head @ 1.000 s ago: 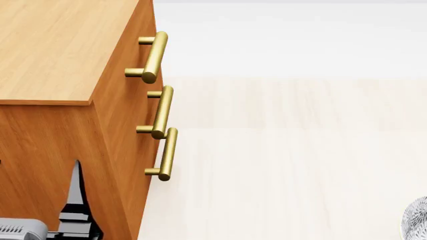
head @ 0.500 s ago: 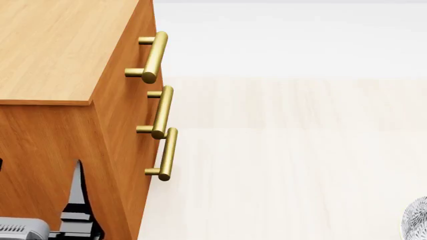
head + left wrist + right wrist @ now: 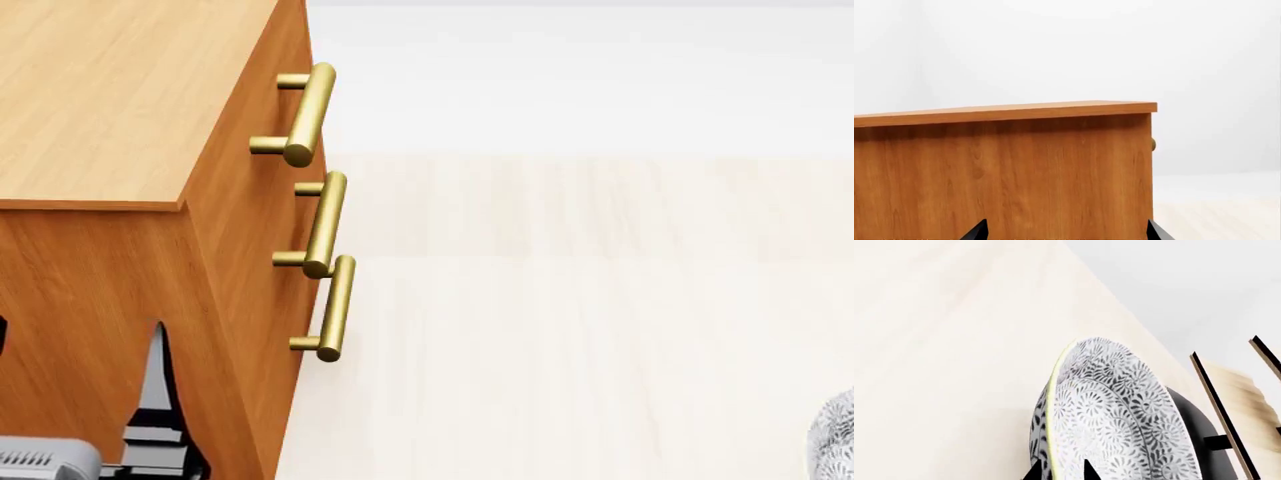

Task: Close the top drawer of the cabinet and put the bowl on top of it.

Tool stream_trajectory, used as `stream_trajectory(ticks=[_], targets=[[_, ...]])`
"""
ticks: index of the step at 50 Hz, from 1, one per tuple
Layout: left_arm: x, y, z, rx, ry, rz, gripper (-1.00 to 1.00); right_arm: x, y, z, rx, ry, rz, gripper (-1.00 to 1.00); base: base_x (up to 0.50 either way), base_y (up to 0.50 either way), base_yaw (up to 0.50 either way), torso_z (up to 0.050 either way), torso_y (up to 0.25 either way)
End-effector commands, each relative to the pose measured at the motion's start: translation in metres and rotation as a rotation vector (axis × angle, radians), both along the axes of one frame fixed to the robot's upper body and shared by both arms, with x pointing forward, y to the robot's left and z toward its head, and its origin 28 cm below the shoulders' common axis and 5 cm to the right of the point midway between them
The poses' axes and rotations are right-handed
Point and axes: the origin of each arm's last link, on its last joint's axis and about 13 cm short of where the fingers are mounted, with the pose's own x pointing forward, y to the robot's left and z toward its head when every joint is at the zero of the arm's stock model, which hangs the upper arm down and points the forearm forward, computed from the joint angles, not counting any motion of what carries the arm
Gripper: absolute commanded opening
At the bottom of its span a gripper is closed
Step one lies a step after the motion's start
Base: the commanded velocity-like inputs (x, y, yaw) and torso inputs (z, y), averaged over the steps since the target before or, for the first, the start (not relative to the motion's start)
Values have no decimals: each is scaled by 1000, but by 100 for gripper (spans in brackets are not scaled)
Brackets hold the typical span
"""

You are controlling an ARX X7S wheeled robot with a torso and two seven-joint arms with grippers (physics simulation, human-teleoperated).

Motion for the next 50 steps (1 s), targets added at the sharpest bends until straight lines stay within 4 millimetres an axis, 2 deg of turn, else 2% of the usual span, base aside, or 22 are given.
stream_trajectory(ticks=[1, 4, 14, 26, 35, 39, 41, 43, 50], targets=[[-2, 0, 0, 0, -2, -1, 100, -3, 5, 7, 41, -28, 14, -100, 0, 0, 0, 0, 0], [-2, 0, 1, -2, -8, 0, 100, -6, 7, 29, 69, -112, 18, -100, 0, 0, 0, 0, 0], [-2, 1, 3, -11, -3, 5, 100, -9, 12, 82, 123, -298, 33, -100, 0, 0, 0, 0, 0], [-3, 2, 3, -17, -11, 13, 100, 1, 25, 116, 187, -450, 44, -100, 0, 0, 0, 0, 0], [0, 2, 0, -28, 5, -1, 100, 9, 39, 167, 221, -577, 68, -100, 0, 0, 0, 0, 0], [-1, 2, 1, -38, 0, -23, 100, 9, 45, 184, 227, -609, 109, -100, 0, 0, 0, 0, 0], [-2, 3, 1, -39, -1, -29, 100, 19, 53, 188, 249, -592, 148, -100, 0, 0, 0, 19, 153], [-2, 3, 0, -41, 2, -27, 100, 26, 59, 210, 221, -645, 153, -100, 0, 0, 0, 24, 188], [-1, 6, 0, -49, 4, -22, 100, 42, 83, 249, 225, -680, 170, -100, 0, 0, 0, 24, 189]])
